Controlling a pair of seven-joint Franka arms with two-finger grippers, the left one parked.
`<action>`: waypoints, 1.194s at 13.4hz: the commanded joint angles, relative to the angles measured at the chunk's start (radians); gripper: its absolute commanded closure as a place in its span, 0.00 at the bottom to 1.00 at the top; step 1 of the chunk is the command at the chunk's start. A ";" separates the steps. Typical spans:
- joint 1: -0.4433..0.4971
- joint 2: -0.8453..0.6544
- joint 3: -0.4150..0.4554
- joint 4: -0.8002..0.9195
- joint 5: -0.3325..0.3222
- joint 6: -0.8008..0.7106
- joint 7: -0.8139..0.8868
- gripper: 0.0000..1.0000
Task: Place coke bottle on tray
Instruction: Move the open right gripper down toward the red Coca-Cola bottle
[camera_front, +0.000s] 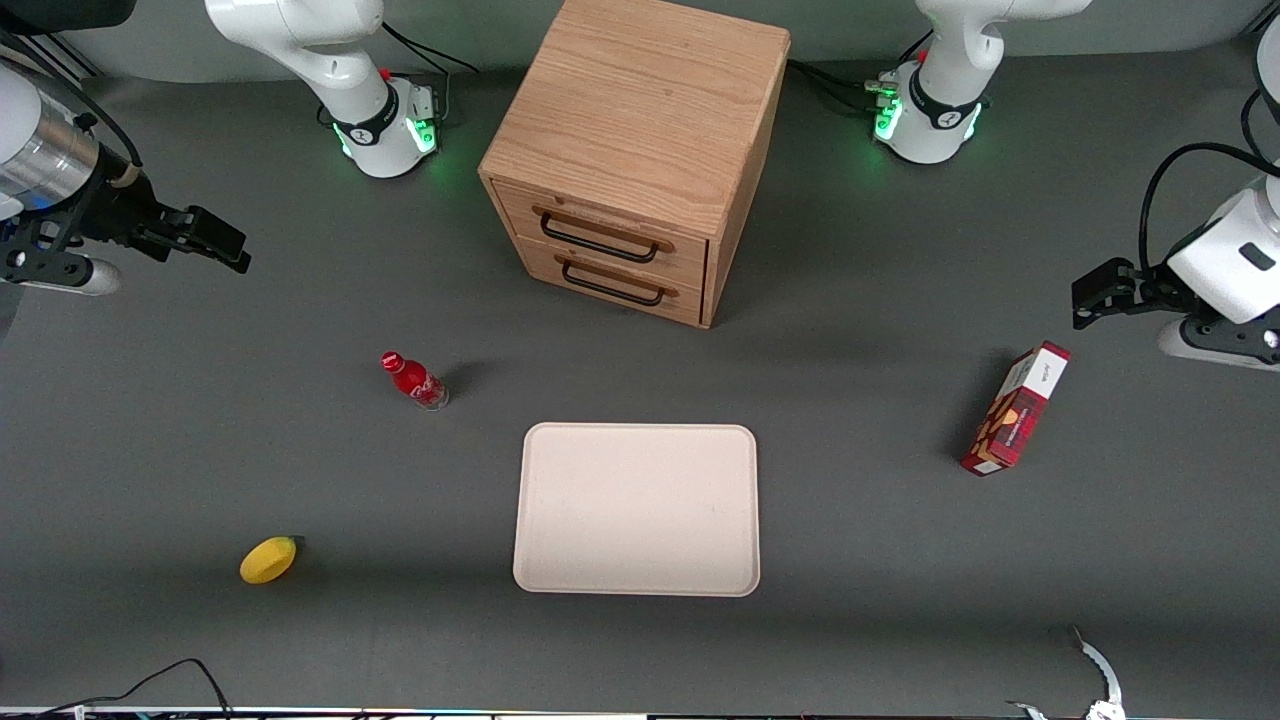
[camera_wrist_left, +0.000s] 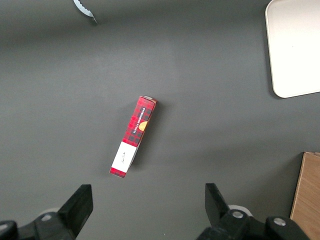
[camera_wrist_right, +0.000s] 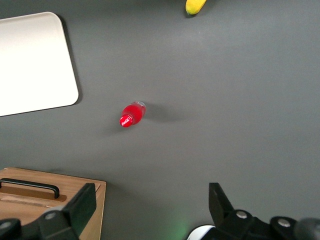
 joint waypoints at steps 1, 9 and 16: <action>0.010 0.010 -0.010 0.038 0.028 -0.034 0.022 0.00; 0.028 0.054 0.054 -0.417 0.088 0.505 0.031 0.00; 0.042 0.209 0.108 -0.511 -0.027 0.793 0.172 0.00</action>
